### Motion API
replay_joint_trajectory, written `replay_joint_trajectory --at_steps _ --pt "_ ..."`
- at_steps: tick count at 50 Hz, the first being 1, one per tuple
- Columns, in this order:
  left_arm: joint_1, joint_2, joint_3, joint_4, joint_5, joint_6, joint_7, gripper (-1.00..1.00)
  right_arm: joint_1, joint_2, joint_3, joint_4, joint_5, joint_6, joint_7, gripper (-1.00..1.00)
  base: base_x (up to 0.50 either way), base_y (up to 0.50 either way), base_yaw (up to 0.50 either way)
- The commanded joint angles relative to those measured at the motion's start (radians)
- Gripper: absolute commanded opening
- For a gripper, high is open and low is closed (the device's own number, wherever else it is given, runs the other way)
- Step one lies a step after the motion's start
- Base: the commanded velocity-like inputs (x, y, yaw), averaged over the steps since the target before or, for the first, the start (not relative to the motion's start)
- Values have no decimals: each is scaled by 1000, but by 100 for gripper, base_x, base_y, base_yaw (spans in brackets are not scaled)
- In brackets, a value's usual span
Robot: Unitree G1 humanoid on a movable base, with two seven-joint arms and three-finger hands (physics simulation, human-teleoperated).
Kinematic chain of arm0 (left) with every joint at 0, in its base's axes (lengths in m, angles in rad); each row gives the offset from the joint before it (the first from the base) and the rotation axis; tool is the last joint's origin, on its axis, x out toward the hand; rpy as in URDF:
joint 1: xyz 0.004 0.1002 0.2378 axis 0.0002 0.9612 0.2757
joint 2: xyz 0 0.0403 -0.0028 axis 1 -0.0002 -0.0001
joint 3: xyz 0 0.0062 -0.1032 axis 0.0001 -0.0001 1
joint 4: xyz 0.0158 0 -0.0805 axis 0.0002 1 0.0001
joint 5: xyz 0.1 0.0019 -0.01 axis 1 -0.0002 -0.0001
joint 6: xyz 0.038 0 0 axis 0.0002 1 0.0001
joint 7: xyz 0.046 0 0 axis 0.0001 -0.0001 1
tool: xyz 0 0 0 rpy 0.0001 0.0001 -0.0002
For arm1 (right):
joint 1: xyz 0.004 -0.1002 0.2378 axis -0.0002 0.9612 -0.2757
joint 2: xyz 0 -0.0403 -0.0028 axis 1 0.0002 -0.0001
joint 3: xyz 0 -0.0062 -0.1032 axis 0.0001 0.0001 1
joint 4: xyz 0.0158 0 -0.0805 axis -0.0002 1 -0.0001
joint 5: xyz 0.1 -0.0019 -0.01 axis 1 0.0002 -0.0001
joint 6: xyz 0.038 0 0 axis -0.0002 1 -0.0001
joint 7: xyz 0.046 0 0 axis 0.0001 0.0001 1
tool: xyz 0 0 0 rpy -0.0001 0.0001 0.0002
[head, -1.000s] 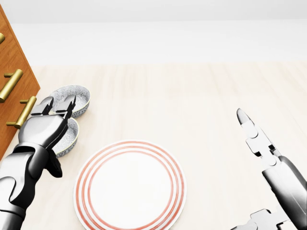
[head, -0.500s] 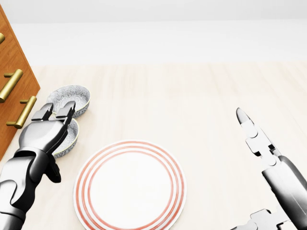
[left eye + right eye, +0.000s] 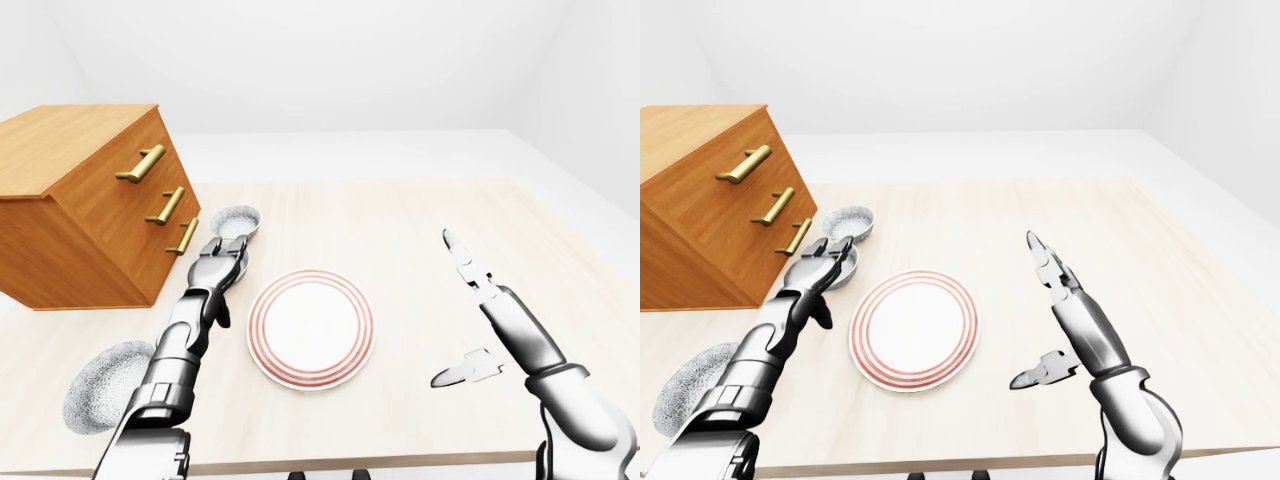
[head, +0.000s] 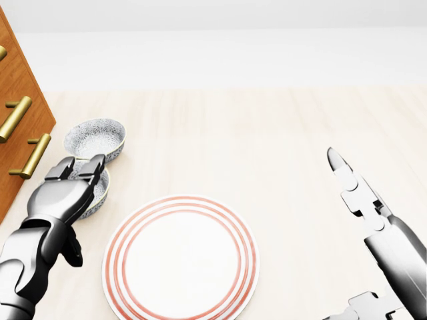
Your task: Put the bowl in the middle on the plate.
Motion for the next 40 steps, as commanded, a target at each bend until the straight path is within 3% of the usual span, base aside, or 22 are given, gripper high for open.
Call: replay_joint_trajectory --at_steps 1,5,40 --pt "12 -4 2 -15 0 0 -18 100 -1 1 1 -11 -3 0 6 100 21 1 0" --pt "3 -3 0 16 0 0 7 100 -2 -1 0 6 0 0 0 100 21 1 0" --pt "-6 0 -1 62 -14 0 -3 100 2 -1 0 13 3 0 -5 100 20 1 0"
